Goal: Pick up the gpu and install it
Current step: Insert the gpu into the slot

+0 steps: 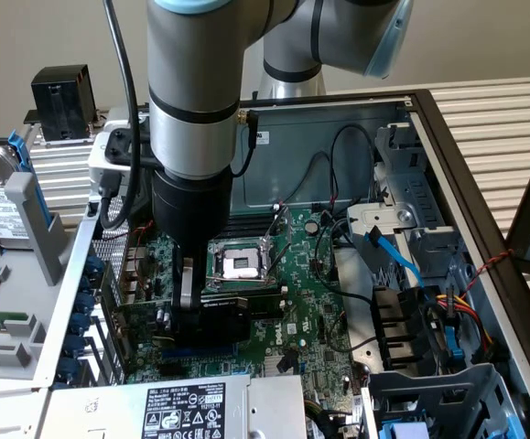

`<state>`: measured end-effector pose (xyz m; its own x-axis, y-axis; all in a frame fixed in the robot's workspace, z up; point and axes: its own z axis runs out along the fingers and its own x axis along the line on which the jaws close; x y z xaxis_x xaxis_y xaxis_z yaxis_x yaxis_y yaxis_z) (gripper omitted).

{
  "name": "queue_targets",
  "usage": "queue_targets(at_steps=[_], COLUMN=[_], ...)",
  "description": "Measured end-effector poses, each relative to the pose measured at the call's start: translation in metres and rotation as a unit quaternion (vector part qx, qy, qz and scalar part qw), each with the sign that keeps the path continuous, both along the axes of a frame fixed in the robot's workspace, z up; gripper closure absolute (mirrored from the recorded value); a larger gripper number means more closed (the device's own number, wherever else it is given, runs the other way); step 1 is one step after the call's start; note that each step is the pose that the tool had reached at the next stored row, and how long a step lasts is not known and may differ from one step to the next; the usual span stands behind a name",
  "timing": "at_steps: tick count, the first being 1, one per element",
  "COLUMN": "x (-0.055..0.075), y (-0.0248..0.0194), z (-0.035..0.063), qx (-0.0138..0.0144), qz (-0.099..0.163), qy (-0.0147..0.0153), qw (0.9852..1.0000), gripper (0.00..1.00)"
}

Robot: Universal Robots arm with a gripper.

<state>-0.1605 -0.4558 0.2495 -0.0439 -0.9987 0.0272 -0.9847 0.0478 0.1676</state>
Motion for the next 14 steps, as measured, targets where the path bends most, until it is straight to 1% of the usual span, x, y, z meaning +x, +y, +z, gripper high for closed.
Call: queue_targets(at_steps=[14], x=[0.0002], y=[0.0], z=[0.0], qx=[0.0], qz=[-0.002], qy=[0.0], qw=[1.0], gripper=[0.73])
